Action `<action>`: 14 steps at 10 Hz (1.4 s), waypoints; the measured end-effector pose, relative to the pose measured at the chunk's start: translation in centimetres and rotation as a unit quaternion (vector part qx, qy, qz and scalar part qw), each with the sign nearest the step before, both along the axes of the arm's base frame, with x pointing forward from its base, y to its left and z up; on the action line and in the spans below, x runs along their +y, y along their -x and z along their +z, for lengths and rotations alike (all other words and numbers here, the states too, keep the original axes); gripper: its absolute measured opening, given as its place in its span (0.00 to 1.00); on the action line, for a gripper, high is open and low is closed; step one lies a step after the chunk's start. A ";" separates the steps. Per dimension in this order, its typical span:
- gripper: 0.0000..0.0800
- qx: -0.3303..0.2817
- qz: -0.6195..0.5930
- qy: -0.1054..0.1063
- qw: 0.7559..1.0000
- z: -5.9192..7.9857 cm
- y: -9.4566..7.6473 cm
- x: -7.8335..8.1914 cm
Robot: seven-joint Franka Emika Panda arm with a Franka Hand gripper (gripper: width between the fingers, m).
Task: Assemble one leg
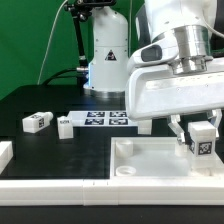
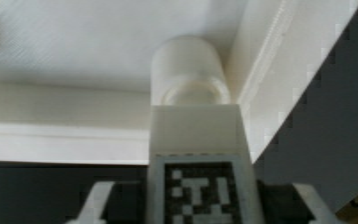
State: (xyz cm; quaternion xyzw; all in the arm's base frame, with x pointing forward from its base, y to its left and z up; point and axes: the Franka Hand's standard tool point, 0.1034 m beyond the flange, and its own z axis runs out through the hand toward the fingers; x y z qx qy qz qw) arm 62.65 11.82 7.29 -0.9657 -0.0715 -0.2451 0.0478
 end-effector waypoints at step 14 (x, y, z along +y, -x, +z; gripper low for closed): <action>0.81 0.004 -0.001 0.000 1.000 3.1 -1.0 -0.9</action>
Offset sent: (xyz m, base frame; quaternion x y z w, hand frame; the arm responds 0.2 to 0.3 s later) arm 0.0000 0.0000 0.0000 0.0000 0.0000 0.0000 1.0000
